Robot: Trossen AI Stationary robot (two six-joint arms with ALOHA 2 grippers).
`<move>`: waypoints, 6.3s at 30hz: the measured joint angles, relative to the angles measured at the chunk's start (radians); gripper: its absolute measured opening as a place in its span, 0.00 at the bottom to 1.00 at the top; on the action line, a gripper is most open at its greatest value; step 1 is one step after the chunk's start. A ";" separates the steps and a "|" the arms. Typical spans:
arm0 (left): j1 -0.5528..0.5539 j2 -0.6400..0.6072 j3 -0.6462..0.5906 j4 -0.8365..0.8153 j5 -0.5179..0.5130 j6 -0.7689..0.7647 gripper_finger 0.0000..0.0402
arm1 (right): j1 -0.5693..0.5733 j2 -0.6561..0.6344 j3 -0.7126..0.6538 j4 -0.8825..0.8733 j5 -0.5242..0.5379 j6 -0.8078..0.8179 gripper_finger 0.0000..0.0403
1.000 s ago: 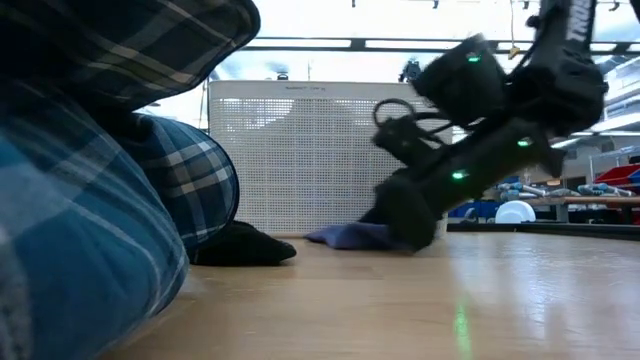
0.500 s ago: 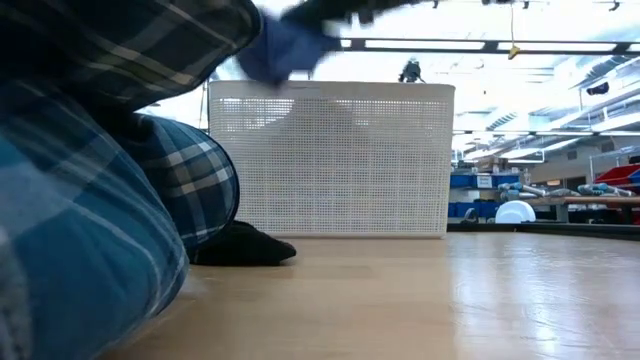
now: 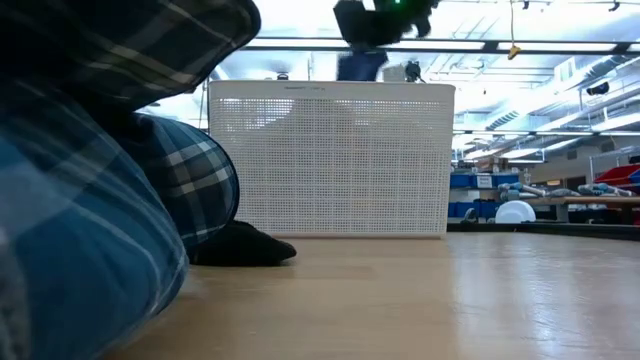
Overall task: Sort clothes
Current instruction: Put the blue sock into the white bin, then put the black sock into the white bin, then put the blue plaid shirt into the white bin
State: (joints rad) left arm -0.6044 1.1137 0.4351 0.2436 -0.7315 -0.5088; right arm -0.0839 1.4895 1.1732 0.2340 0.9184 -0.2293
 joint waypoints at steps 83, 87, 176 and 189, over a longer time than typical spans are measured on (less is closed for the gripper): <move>0.462 -0.032 0.683 -0.704 0.254 0.338 0.23 | 0.481 0.084 -0.611 0.454 -0.434 0.559 0.48; 0.337 -0.099 0.605 -0.702 0.173 0.247 0.23 | 0.482 0.084 -0.588 0.475 -0.448 0.504 0.50; 0.408 -0.532 -0.124 -0.159 0.394 0.273 0.22 | 0.020 0.012 0.743 -0.367 -0.610 -0.133 0.09; 0.461 -0.703 -0.265 -0.156 0.420 0.270 0.22 | -0.097 0.009 0.743 -0.473 -0.375 -0.241 0.08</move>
State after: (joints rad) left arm -0.1432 0.4108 0.1699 0.0874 -0.3111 -0.2388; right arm -0.1810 1.4989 1.9167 -0.2393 0.5439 -0.4698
